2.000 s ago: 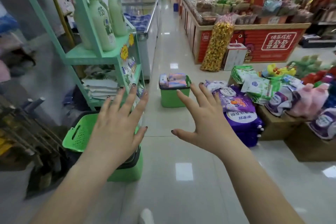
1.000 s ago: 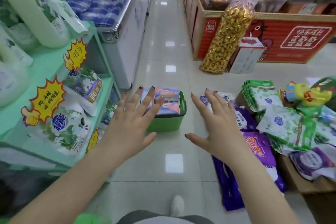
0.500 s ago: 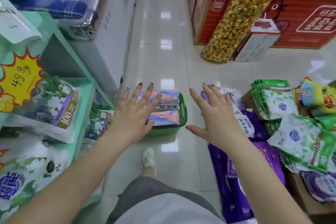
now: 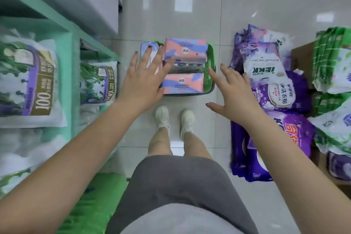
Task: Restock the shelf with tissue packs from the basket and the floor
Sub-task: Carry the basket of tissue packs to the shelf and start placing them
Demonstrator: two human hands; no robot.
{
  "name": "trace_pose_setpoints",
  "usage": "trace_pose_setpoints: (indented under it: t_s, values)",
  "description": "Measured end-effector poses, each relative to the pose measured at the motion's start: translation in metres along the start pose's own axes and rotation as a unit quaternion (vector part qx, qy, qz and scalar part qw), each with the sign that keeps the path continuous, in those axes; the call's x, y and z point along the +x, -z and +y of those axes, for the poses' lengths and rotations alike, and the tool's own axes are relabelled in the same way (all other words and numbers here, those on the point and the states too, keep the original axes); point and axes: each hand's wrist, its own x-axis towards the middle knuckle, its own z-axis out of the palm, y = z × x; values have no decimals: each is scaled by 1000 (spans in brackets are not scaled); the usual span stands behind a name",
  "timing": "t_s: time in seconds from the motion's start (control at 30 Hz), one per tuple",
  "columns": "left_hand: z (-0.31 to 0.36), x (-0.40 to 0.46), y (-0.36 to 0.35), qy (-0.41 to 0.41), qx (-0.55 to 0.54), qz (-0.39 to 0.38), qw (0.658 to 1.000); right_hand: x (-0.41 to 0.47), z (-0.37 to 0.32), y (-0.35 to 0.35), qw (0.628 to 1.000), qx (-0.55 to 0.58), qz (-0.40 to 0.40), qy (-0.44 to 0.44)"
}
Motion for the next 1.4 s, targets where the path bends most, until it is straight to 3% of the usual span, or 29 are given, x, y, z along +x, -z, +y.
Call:
trace_pose_setpoints:
  t_s: [0.47,0.8,0.93,1.07,1.23,1.4]
  values:
    - [16,28,-223,-44,-39,-70,996,126,84,-164,988,-56,-138,37]
    - [18,22,-314,-70,-48,-211,974,156,82,-267,969,-77,-233,33]
    - [15,26,-329,-72,-60,-209,973,161,77,-278,973,-73,-218,28]
    - [11,21,-341,-70,-38,-269,960,160,80,-286,975,-92,-204,9]
    - [8,12,-348,-69,-35,-263,962,153,80,-308,992,-70,-103,3]
    - [10,5,-352,-73,-41,-249,965,158,76,-316,986,-77,-145,-9]
